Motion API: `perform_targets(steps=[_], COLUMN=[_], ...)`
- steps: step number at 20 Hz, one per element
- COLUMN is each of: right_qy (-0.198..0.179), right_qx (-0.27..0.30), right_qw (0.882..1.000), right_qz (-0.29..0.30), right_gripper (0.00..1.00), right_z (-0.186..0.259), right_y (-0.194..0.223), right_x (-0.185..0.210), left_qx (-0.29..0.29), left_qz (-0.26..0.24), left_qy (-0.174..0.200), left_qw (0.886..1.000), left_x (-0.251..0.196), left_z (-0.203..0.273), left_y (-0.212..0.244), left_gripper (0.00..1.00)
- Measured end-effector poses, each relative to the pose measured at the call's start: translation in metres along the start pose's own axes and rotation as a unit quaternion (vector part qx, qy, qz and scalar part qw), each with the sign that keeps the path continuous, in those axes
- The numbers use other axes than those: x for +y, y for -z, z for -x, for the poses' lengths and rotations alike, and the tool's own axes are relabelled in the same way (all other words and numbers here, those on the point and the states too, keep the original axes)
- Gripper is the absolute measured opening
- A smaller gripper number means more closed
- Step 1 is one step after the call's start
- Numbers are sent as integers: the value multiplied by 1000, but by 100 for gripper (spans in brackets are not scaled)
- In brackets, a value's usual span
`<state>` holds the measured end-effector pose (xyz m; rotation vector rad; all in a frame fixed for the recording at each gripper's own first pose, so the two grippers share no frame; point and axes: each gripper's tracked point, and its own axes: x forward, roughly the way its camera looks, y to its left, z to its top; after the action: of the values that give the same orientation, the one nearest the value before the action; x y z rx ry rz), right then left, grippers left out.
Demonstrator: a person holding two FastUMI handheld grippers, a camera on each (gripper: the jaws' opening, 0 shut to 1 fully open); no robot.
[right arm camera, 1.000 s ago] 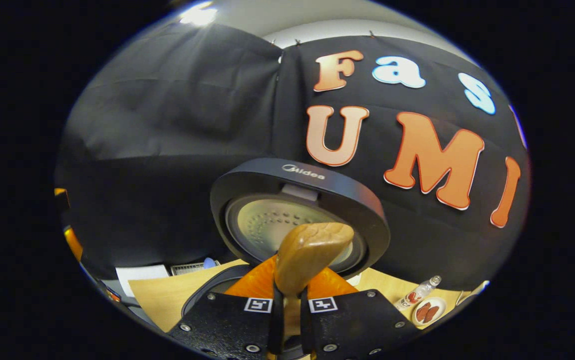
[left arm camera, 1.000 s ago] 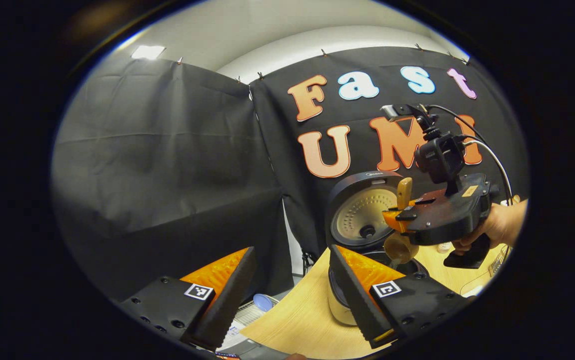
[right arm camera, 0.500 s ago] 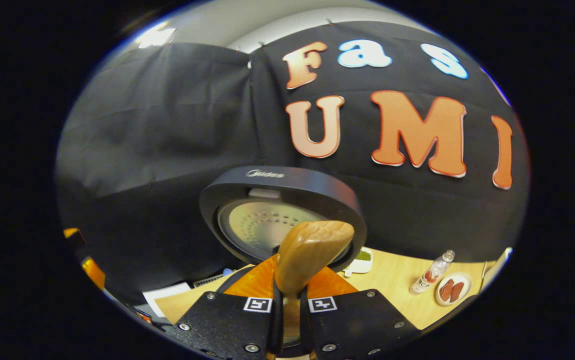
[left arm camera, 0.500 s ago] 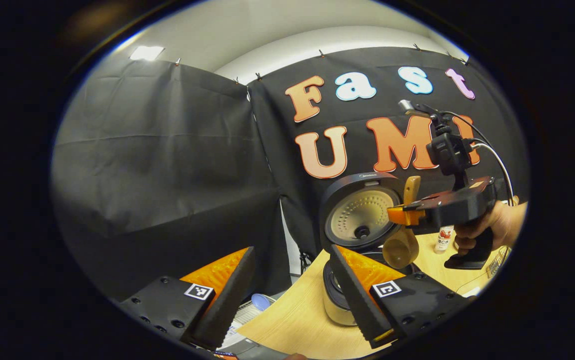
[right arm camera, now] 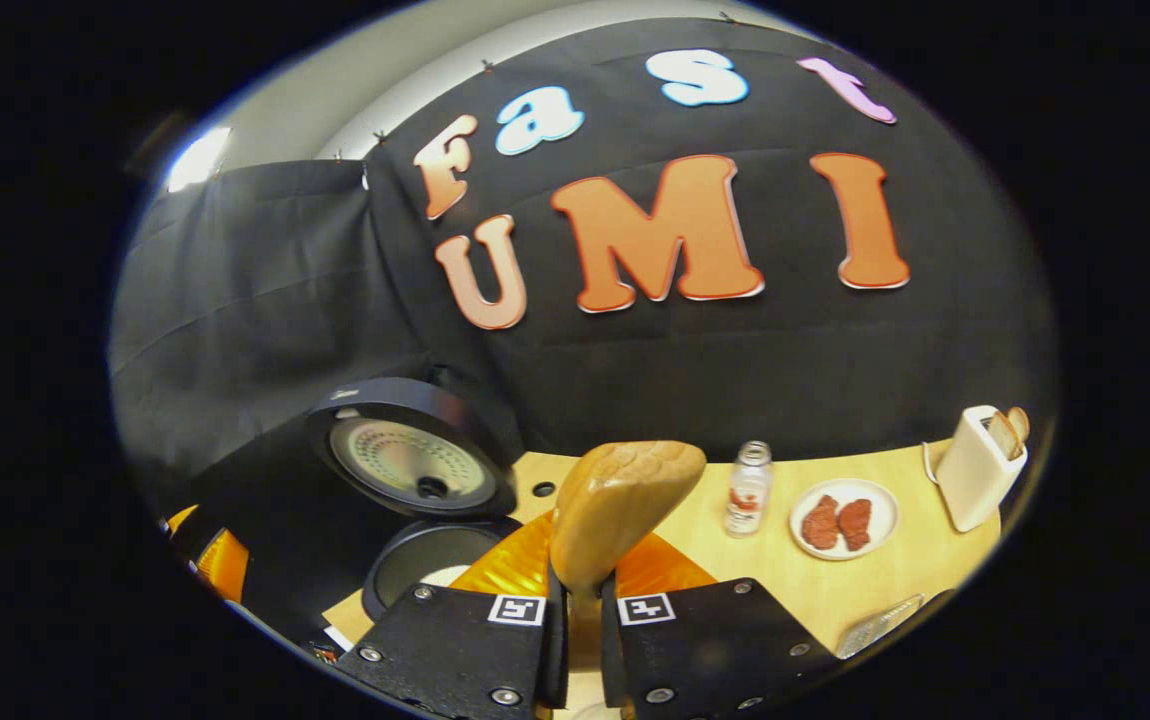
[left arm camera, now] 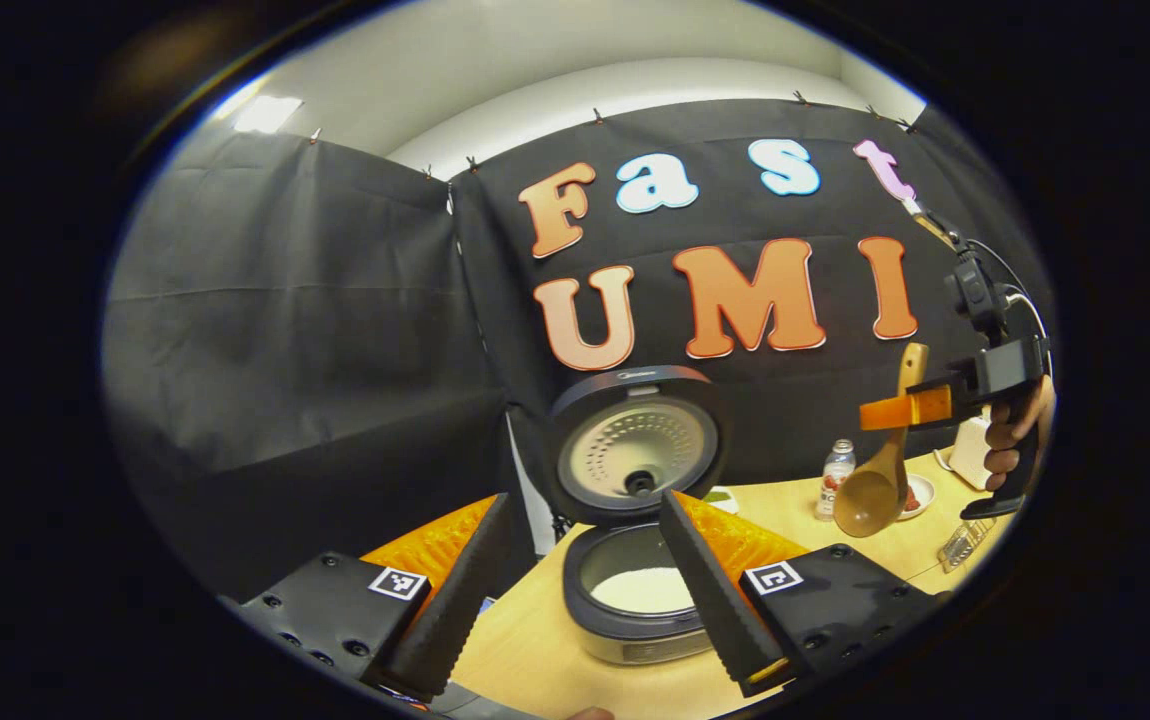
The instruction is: Close the left gripper, press the button to open the rice cooker; take a wooden spoon from the chopstick holder with the right hand, scoop a spoonful of rice and pour it into the rice cooker, then put the wooden spoon back into the chopstick holder.
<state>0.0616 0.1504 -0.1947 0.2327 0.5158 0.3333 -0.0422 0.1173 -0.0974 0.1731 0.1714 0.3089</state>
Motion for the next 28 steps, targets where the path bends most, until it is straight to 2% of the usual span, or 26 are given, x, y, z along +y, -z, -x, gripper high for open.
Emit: perform_targets(steps=[4, 5, 11, 13, 14, 18, 19, 20, 25, 28], right_qy=[50, 63, 145, 166, 175, 197, 199, 201, 202, 213], right_qx=[1, 1, 3, 11, 13, 25, 28, 31, 44, 61], right_qw=[998, 997, 987, 983, 981, 977, 976, 975, 973, 968], right_qz=[-40, -47, -69, -77, -78, -82, -84, -85, -101, -117], right_gripper=[12, 12, 12, 12, 13, 12, 8, 13, 12, 13], right_z=[34, 42, 83, 92, 95, 99, 98, 100, 82, 75], right_y=[-2, 0, 19, 30, 34, 51, 55, 74, 112, 137], right_x=[-73, -89, -193, -221, -233, -268, -273, -279, -301, -313], left_qx=[4, 4, 28, 28, 26, 20, 20, 21, 22, 22], left_qz=[10, 10, 11, 12, 11, -2, -4, -7, -24, -33], left_qy=[21, 24, 34, 31, 29, 18, 14, 11, -12, -33], left_qw=[1000, 1000, 999, 999, 999, 1000, 1000, 1000, 999, 999], left_x=[-38, -45, -77, -83, -84, -88, -88, -88, -82, -69], left_z=[4, 3, 10, 12, 13, 18, 20, 21, 31, 37], left_y=[-6, -8, -5, -9, -12, -20, -21, -22, -28, -32], left_gripper=[92, 99, 100, 92, 92, 92, 100, 100, 100, 92])
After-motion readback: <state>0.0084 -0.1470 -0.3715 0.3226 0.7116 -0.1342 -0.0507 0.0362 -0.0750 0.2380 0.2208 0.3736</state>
